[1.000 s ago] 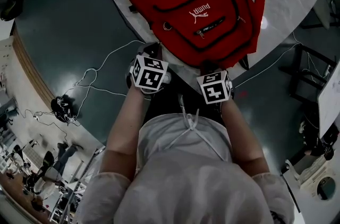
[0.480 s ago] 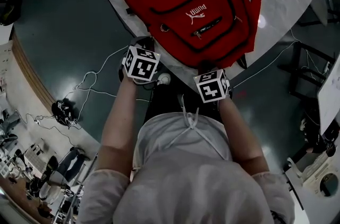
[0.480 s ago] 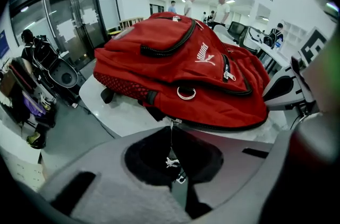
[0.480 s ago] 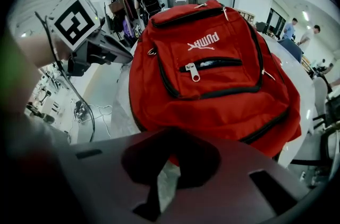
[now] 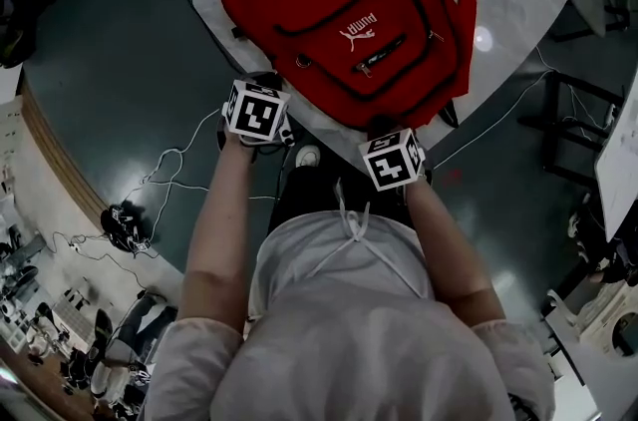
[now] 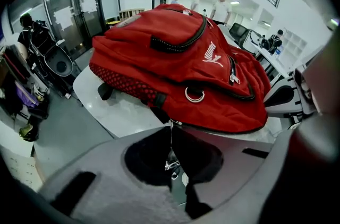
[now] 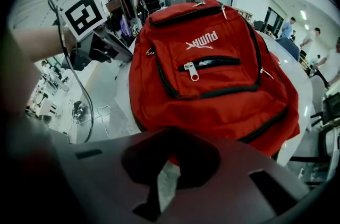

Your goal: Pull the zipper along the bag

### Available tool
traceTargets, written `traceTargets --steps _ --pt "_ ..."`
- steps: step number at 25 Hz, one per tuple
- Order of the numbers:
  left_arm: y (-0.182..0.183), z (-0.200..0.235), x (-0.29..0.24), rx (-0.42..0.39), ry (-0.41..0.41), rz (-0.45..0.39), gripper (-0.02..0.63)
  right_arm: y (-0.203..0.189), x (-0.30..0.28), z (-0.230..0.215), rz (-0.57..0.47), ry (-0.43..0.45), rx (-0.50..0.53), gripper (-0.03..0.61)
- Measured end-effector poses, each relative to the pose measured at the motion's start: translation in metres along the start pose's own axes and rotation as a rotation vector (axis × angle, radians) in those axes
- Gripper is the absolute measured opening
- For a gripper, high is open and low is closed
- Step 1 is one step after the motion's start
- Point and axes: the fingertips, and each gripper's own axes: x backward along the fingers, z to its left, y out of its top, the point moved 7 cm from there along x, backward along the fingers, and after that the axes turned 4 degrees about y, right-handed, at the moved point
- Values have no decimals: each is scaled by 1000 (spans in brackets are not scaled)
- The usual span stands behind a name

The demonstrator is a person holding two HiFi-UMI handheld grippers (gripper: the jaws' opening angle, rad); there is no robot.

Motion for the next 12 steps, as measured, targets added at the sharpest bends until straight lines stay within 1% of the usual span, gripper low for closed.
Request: traceTargets --steps 5,7,8,10,12 --pt "-2 -3 0 -24 33 -23 23 0 0 0 -3 -8 -20 26" --pt "-3 -3 1 -18 24 -34 25 0 0 0 -7 -10 -35 26" --pt "-4 -3 2 -8 13 -39 33 0 0 0 -12 -7 -45 26" --pt "-4 -3 6 18 -10 -50 106 -1 -1 -2 -21 6 -68 26" --pt "-3 -2 14 35 -16 -70 118 -1 -1 -2 -23 14 -94 26"
